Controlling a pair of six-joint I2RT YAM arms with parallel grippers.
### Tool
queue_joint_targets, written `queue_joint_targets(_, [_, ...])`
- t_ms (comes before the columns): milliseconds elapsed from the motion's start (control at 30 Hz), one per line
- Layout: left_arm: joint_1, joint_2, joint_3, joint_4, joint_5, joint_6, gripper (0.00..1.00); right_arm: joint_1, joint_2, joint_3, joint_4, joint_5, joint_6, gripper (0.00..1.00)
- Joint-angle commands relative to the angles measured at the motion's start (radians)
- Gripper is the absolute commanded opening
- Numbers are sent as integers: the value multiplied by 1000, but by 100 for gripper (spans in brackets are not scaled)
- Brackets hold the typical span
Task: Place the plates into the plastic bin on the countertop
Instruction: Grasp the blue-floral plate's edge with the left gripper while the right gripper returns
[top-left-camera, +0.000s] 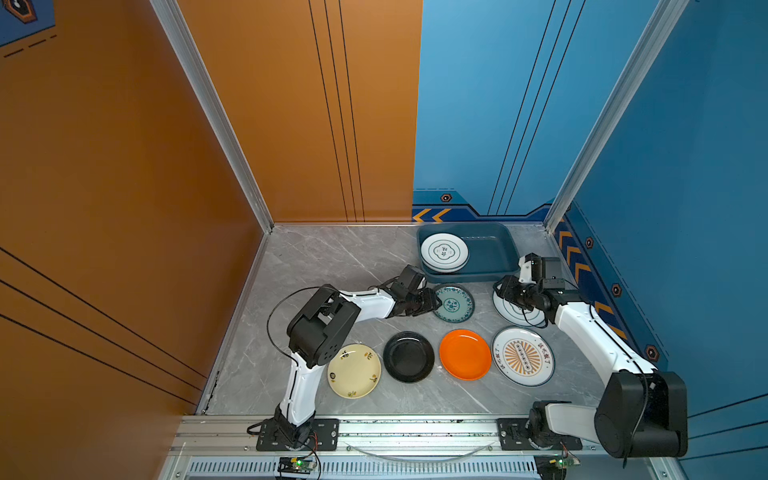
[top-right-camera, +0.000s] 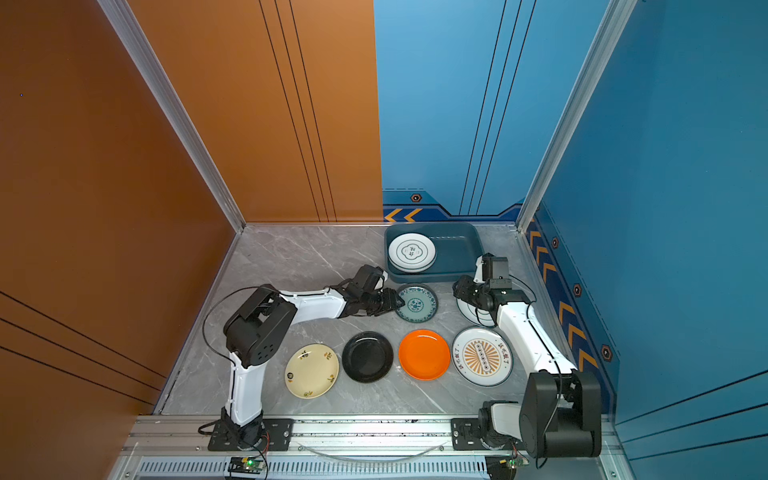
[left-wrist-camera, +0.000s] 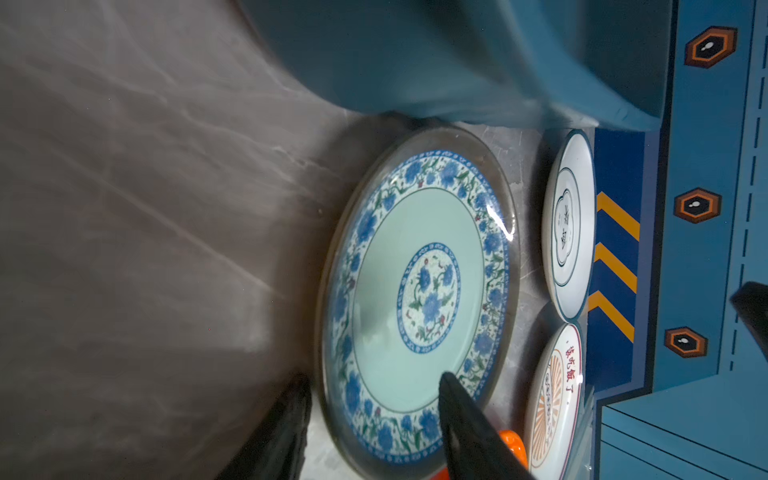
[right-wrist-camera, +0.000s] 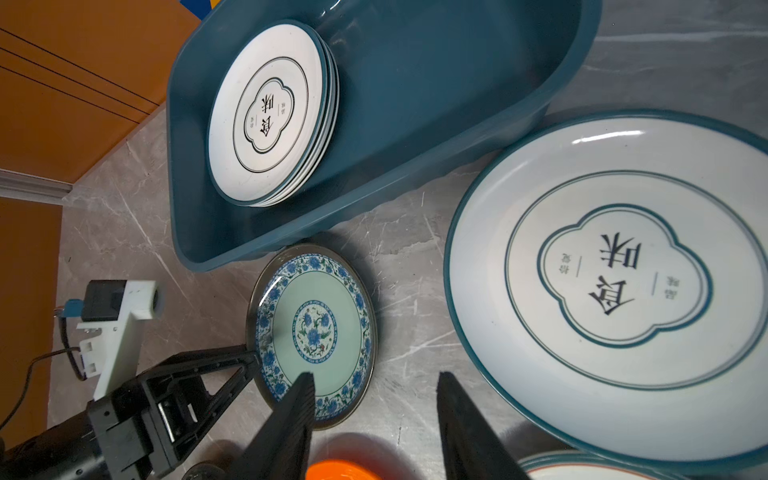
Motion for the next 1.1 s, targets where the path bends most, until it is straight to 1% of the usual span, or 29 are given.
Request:
queue_joint_targets(0, [-13, 44, 14, -27, -9, -4, 46, -8, -29, -18, 4, -18, 8, 50])
queue_joint_targets(200, [-12, 60, 16, -21, -8, -1, 34, -9, -46, -35, 10, -18, 12, 51])
queue_joint_targets(433, [-13, 66, 9, -13, -15, 12, 24, -6, -55, -54, 12, -26, 16, 50])
queue_joint_targets(600, [-12, 74, 7, -9, -15, 18, 14, -5, -81, -76, 8, -36, 16, 51])
queue_joint_targets(833, [-6, 60, -13, 8, -13, 15, 7, -2, -118, -93, -13, -41, 12, 51])
queue_joint_targets(967, [6, 26, -43, 25, 0, 12, 0, -2, -142, -109, -25, -55, 8, 51])
queue_joint_targets(1067, [20, -12, -71, 34, 15, 14, 0, -2, -152, -118, -25, -81, 7, 52])
